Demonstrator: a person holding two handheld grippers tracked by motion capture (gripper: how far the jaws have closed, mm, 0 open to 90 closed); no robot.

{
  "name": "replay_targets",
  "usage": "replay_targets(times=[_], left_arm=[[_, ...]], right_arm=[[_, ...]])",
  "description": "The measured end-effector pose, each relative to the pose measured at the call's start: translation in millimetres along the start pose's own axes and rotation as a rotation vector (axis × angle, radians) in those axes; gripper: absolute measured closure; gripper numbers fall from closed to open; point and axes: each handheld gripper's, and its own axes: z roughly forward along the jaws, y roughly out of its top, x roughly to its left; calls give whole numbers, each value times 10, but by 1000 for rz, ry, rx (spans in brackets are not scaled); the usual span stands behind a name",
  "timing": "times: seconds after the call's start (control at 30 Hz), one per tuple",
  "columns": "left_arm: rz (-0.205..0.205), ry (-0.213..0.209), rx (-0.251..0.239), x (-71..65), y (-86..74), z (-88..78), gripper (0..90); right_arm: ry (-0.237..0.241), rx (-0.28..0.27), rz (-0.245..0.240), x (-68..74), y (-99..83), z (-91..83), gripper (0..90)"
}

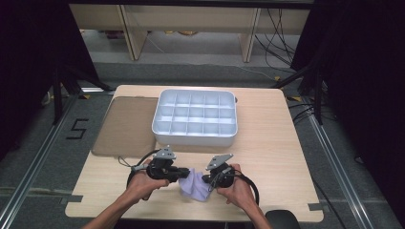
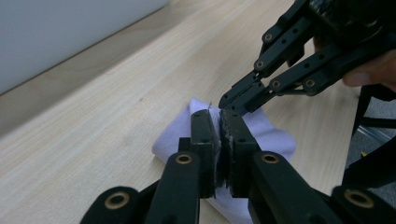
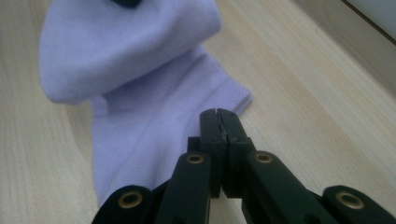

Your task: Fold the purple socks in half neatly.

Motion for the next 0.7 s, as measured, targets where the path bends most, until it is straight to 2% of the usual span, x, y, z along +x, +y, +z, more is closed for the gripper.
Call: replay_targets(times=[0.1, 0.13, 0.17, 0.2, 0.23, 0.27, 0.43, 0.47, 0.5, 0.57, 0.6, 0.63, 0.7], left_arm=[[-1, 3, 14, -11, -13, 59, 840], [5, 4, 22, -11, -15, 80, 839], [3, 2, 26, -12, -16, 94, 839], [3, 1, 31, -4, -15, 122, 838], [3, 1, 31, -4, -15, 122, 837], [-6, 5, 32, -2, -13, 136, 836], [3, 18, 56, -18, -16, 174, 833], [8, 23, 59, -27, -19, 194, 831], [14, 24, 61, -29, -18, 200, 830], [21, 26, 69, -23, -18, 198, 829], [25, 25, 68, -18, -16, 202, 829], [17, 28, 66, -22, -14, 205, 830], [13, 28, 64, -30, -10, 218, 830]], right_arm=[[-6, 4, 6, 1, -6, 2, 889], [-12, -3, 33, -11, -1, -16, 874], [-12, -3, 33, -11, -1, -16, 874], [-3, -28, -20, -54, 6, -34, 872], [-3, -28, -20, -54, 6, -34, 872], [-4, -37, 14, -61, 14, -98, 870], [-28, -56, 39, -87, -4, -151, 869], [-23, -19, 62, -76, -9, -186, 869], [-15, -27, 34, -82, -10, -188, 870], [-16, -36, 38, -65, -13, -182, 871], [-1, -7, 44, -45, -8, -197, 871], [2, -13, 36, -24, -11, -178, 875], [12, 30, -2, 48, -18, -172, 878]])
